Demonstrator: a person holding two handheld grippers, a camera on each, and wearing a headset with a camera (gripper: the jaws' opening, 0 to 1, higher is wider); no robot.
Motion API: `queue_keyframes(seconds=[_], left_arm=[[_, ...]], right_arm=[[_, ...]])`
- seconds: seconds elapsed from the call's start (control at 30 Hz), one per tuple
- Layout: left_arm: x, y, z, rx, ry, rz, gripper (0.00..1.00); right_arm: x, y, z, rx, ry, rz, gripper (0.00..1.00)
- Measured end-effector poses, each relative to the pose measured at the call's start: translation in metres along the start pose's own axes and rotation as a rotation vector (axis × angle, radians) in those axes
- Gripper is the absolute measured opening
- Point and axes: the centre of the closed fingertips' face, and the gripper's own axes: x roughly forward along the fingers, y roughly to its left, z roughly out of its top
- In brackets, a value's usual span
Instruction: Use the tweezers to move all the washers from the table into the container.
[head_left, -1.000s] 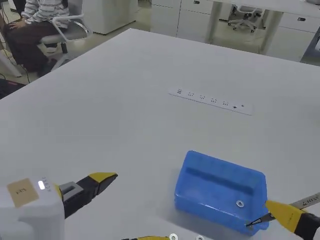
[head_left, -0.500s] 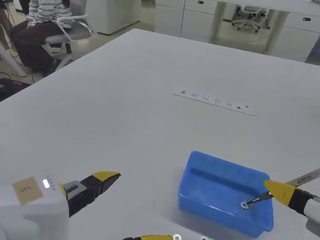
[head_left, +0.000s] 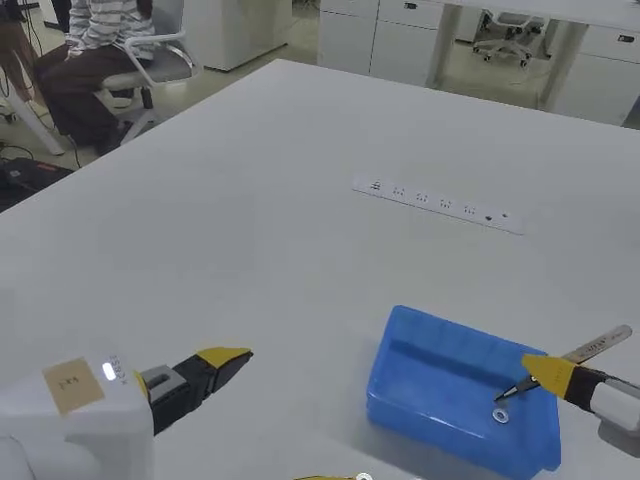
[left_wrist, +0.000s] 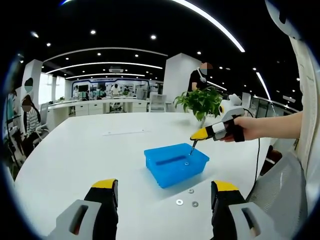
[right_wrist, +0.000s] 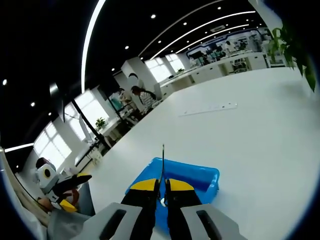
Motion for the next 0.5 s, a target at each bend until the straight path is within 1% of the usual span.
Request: queue_keyframes(seconds=[0.07,0.2,0.37,0.5], left_arm=[[0.000,0.000,0.000,-0.001,0.002,-0.003,0.77],[0.001,-0.001,-0.001,-0.001,0.004,-0.004,0.77],[0.001,-0.001,-0.002,0.000,0.007,-0.005,0.77],[0.001,0.000,-0.001,-0.001,0.006,-0.003,0.77]], right_arm=[[0.003,-0.004,0.000,0.014,-0.004,-0.003,0.03],[0.009,-0.011,-0.002,0.016,0.004,-0.008,0.03],[0.018,-0.018,-0.012,-0.002,0.049,-0.009,0.03],[0.023,-0.021,-0.014,-0.013,0.060,-0.013,0.03]])
